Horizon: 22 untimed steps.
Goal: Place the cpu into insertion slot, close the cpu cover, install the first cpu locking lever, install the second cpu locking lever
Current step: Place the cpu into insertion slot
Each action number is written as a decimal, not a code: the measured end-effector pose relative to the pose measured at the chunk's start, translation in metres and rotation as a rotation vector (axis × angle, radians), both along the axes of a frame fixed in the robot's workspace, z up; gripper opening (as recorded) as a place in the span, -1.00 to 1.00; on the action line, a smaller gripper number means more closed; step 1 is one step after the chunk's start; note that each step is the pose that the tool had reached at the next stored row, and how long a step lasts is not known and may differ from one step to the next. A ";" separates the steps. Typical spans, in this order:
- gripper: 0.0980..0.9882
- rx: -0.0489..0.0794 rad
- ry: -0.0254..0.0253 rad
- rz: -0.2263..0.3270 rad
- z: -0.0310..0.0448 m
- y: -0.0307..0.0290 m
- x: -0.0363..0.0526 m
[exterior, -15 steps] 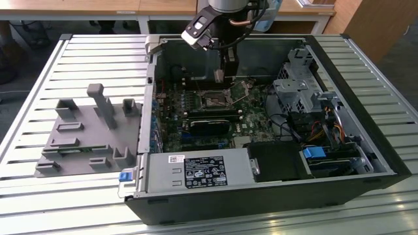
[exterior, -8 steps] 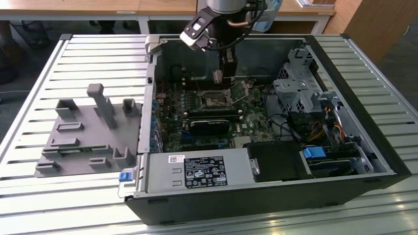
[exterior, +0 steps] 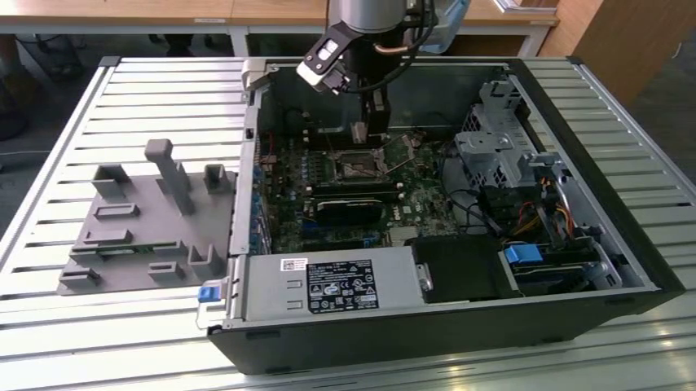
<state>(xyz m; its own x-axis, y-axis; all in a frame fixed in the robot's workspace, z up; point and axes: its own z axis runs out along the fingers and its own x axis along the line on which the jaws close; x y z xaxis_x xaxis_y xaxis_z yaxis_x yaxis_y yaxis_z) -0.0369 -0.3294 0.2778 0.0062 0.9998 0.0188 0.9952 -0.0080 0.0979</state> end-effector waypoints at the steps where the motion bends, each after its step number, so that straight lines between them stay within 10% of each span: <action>1: -0.04 0.000 0.0000 0.000 -0.0017 0.0001 -0.0002; 22: -0.04 0.000 0.0001 -0.015 -0.0307 0.0020 -0.0058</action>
<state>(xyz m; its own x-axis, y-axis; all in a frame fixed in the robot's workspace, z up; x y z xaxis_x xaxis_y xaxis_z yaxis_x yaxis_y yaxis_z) -0.0427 -0.3275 0.2471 0.0209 0.9996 0.0187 0.9949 -0.0226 0.0978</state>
